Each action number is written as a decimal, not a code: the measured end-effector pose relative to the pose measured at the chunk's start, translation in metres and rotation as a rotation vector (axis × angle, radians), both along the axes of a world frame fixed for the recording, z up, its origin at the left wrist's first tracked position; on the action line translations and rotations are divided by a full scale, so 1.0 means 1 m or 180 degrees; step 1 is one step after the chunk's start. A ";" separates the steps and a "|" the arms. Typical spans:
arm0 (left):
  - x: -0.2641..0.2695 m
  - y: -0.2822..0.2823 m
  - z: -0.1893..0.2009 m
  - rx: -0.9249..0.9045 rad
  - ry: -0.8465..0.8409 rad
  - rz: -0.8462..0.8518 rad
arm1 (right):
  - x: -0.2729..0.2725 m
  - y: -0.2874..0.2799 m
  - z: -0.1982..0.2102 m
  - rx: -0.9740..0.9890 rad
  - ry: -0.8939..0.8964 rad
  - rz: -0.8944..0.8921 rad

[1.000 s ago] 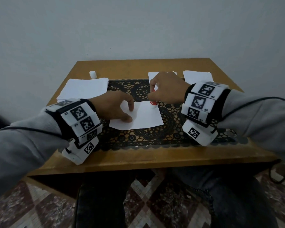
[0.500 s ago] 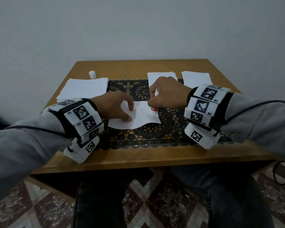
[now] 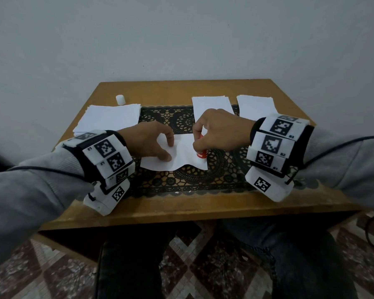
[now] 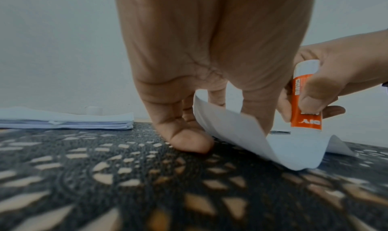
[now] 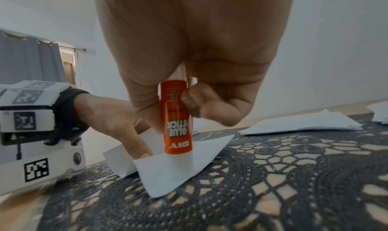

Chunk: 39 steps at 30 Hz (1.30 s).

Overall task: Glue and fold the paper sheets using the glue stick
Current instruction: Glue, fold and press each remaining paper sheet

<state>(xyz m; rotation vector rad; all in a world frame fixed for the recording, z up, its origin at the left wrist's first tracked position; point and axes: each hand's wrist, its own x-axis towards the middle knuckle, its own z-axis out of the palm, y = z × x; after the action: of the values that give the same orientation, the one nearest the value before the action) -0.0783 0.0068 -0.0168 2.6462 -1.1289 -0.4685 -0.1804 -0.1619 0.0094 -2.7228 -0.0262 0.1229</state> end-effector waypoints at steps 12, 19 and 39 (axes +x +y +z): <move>-0.003 0.002 0.002 0.0100 -0.0220 -0.0169 | -0.011 -0.050 0.033 0.0673 0.0722 0.0250; -0.005 0.000 0.005 0.0305 -0.0467 -0.0247 | 0.008 -0.082 0.029 0.0438 0.0101 -0.0244; 0.005 -0.001 0.006 0.0442 -0.0476 -0.0548 | 0.181 -0.027 -0.015 0.0719 -0.0872 -0.1193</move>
<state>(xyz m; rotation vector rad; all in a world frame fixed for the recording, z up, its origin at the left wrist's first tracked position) -0.0730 0.0054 -0.0110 2.7542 -1.4264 -0.3983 0.0003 -0.1886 -0.0058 -2.4488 0.3666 -0.3398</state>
